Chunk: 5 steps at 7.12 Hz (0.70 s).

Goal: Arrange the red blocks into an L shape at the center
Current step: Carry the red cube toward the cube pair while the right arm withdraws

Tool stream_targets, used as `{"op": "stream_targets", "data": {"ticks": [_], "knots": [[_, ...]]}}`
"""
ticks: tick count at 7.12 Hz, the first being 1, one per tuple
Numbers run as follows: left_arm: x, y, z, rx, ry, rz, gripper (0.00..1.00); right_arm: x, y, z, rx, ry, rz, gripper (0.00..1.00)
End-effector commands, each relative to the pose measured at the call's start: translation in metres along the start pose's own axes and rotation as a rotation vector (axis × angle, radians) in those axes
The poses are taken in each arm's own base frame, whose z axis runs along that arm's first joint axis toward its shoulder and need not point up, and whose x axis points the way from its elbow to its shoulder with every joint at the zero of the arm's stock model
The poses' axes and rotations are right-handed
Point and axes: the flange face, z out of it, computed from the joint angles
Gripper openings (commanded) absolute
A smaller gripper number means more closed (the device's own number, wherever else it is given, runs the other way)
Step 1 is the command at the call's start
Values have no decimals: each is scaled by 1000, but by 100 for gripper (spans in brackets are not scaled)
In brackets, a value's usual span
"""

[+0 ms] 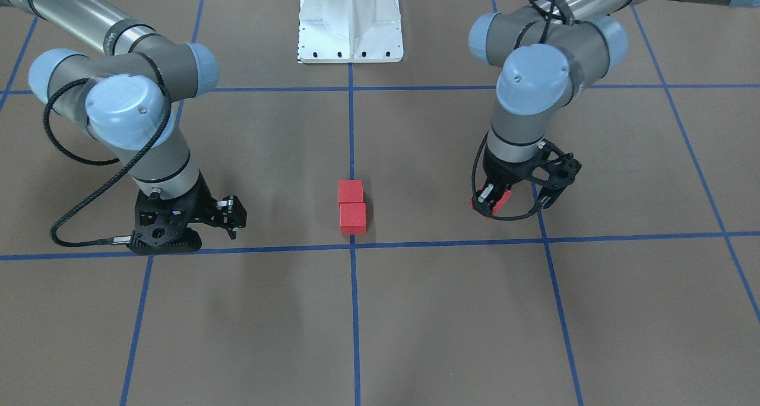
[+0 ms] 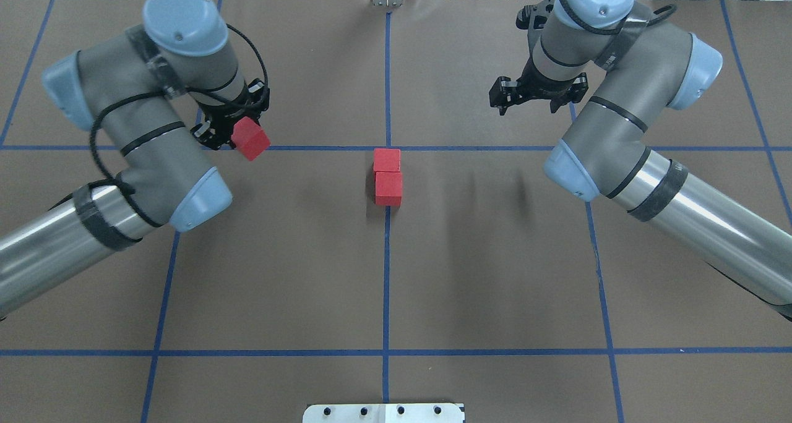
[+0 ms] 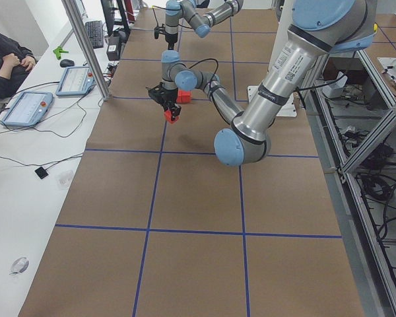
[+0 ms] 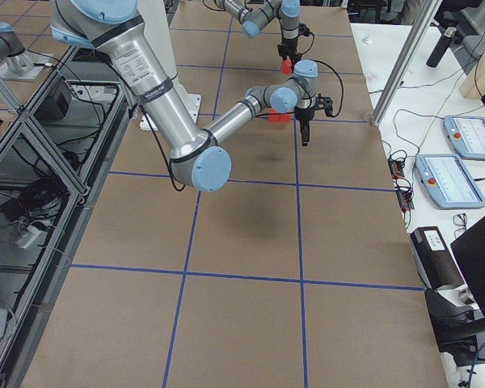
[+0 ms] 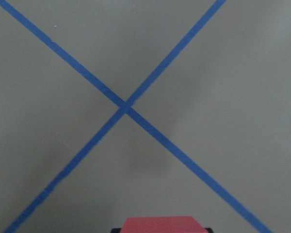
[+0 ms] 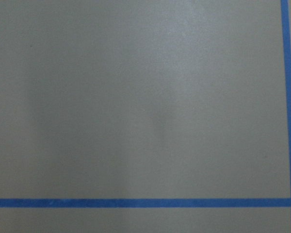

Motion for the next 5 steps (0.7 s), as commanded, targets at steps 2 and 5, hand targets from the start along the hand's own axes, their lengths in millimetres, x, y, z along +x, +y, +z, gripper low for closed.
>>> {"op": "stream_targets", "data": {"ticks": [2, 5], "knots": [[88, 46, 1, -7, -38, -239, 0, 88, -19, -10, -30, -11, -65, 99], [86, 83, 25, -18, -55, -428, 0, 158, -24, -18, -62, -37, -118, 99]]}}
